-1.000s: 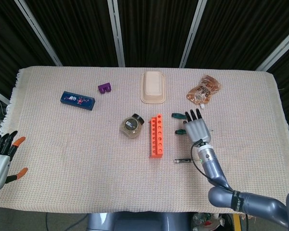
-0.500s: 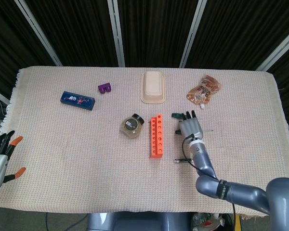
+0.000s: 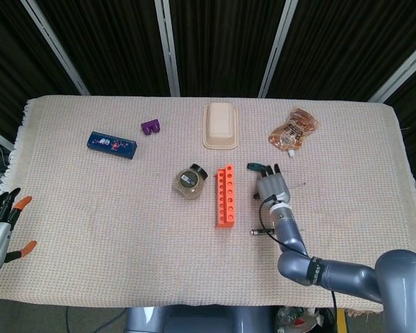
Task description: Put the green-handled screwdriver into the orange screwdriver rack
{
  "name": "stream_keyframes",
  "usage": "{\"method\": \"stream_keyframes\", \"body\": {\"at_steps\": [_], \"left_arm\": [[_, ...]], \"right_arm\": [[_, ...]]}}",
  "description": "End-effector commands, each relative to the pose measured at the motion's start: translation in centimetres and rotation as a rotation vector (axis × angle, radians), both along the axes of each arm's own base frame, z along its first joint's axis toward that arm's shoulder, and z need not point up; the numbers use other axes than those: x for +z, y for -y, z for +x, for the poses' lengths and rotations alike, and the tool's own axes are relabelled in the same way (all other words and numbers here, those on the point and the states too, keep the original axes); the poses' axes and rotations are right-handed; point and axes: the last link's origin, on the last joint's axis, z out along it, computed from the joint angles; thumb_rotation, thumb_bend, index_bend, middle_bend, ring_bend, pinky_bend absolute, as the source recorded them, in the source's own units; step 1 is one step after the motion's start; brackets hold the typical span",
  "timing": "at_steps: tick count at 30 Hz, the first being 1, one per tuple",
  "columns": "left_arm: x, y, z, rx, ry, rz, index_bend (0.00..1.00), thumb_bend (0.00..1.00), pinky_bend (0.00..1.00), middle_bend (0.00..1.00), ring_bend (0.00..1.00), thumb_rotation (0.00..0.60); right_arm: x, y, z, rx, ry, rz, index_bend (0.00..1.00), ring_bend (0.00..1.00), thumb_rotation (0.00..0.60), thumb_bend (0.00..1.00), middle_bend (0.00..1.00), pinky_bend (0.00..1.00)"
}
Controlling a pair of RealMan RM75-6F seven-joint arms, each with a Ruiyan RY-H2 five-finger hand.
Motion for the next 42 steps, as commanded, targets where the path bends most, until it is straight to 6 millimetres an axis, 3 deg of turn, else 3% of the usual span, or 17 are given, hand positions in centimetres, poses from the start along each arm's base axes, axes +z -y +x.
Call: {"method": "stream_keyframes", "body": {"at_steps": [1,9,17,42], "left_arm": [[0.0,0.0,0.1,-0.002,0.001,0.0,0.14,0.16,0.0,0.0,0.0,0.6],[0.0,0.2,-0.1,0.017,0.002,-0.008,0.15,0.16,0.0,0.0,0.0,0.6],[0.2,0.2,-0.2,0.023,0.003,-0.002,0.15,0.16,0.0,0.0,0.0,0.6],[0.2,0.3,-0.9,0.049,0.005,-0.006,0.14,0.16,0.0,0.0,0.0,0.6]], "right_arm": [[0.2,-0.2,0.0,0.007,0.008,-0.004,0.4,0.0,0.6,0.25,0.05,0.0],[-0.4,-0.2,-0.1,0.033,-0.004,-0.01,0.41,0.0,0.6,0.25,0.06,0.0],[-1.1,-0.1,-0.1,0.055,-0.005,-0.033,0.47,0.0,0.6,0.17,0.09,0.0],[-2.5,0.3,0.2,0.082,-0.012,-0.047,0.5,0.0,0.6,0.17,0.11,0.0]]}}
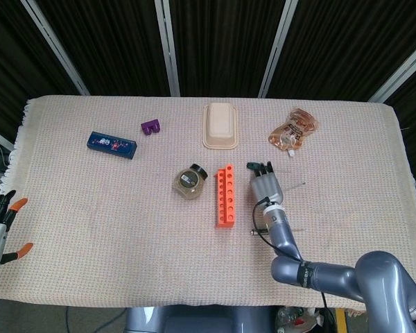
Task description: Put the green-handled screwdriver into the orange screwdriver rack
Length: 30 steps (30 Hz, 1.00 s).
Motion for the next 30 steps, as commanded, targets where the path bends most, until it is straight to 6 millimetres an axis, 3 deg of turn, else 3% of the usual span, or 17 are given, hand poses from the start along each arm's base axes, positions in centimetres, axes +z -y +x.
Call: {"method": "stream_keyframes", "body": {"at_steps": [1,15,24,30], "left_arm": [[0.04,0.01,-0.04,0.002,0.0,0.001,0.14,0.16,0.0,0.0,0.0,0.6],[0.03,0.06,-0.19,0.011,0.0,-0.004,0.14,0.16,0.0,0.0,0.0,0.6],[0.05,0.12,-0.26,0.017,-0.003,-0.008,0.14,0.16,0.0,0.0,0.0,0.6],[0.03,0.21,-0.27,0.019,0.0,-0.008,0.13,0.16,0.0,0.0,0.0,0.6]], "right_arm": [[-0.08,0.07,0.12,0.003,0.0,-0.002,0.5,0.0,0.6,0.17,0.11,0.0],[0.02,0.15,0.35,0.009,-0.003,-0.007,0.52,0.0,0.6,0.22,0.13,0.0],[-0.21,0.16,0.35,0.006,0.003,-0.005,0.58,0.0,0.6,0.23,0.16,0.0],[-0.07,0.38,0.46,0.004,0.039,-0.019,0.63,0.0,0.6,0.28,0.19,0.0]]}}
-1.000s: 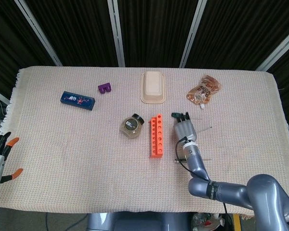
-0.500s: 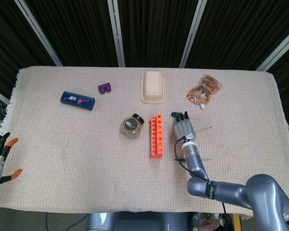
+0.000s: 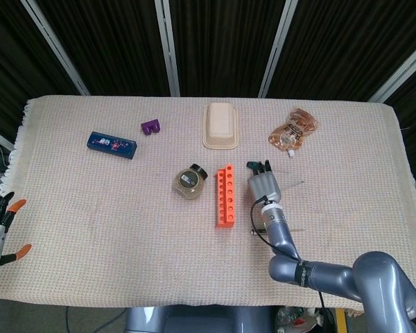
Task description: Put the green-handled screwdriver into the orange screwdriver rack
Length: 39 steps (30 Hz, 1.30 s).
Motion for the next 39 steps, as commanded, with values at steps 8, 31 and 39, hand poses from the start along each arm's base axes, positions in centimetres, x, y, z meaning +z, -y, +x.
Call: {"method": "stream_keyframes", "body": {"at_steps": [8,31,39], "left_arm": [[0.0,-0.2,0.2,-0.012,0.007,0.001,0.12,0.16,0.0,0.0,0.0,0.6],[-1.1,-0.3,1.7,-0.056,0.003,-0.048,0.11,0.16,0.0,0.0,0.0,0.6],[-1.4,-0.4,2.0,-0.057,-0.004,-0.063,0.11,0.16,0.0,0.0,0.0,0.6]], "right_arm": [[3.6,-0.2,0.6,-0.043,0.242,-0.039,0.64,0.0,0.6,0.3,0.21,0.0],[14.7,-1.4,2.0,-0.437,1.31,0.123,0.65,0.0,0.6,0.33,0.22,0.0],[16.9,-1.3,3.2,-0.444,1.447,0.189,0.65,0.0,0.6,0.33,0.22,0.0]]}}
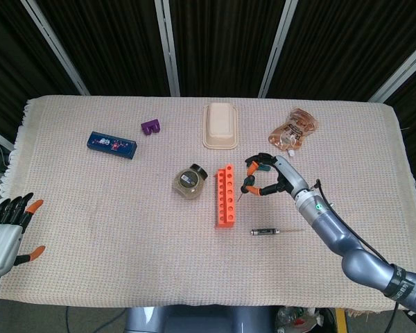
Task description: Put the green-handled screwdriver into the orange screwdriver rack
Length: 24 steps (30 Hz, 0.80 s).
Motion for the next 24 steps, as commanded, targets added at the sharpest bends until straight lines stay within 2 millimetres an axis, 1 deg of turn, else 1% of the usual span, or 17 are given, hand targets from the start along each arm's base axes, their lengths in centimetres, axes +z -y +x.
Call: {"method": "stream_keyframes", "body": {"at_steps": [1,11,14,24], "left_arm": [[0.0,-0.1,0.1,-0.001,-0.002,-0.002,0.11,0.16,0.0,0.0,0.0,0.6],[-0.1,-0.4,0.6,-0.017,-0.008,-0.005,0.11,0.16,0.0,0.0,0.0,0.6],[0.0,-0.5,0.7,-0.019,-0.009,-0.003,0.11,0.16,0.0,0.0,0.0,0.6],[-0.1,-0.8,0.8,-0.016,-0.006,-0.006,0.11,0.16,0.0,0.0,0.0,0.6]], "right_arm": [[1.6,-0.1,0.5,0.023,0.044,0.001,0.65,0.0,0.6,0.33,0.22,0.0],[3.4,0.0,1.6,0.058,0.065,-0.024,0.65,0.0,0.6,0.33,0.22,0.0],[3.3,-0.1,1.7,0.064,0.061,-0.022,0.65,0.0,0.6,0.33,0.22,0.0],[2.1,-1.0,2.7,0.098,0.052,0.019,0.65,0.0,0.6,0.33,0.22,0.0]]}}
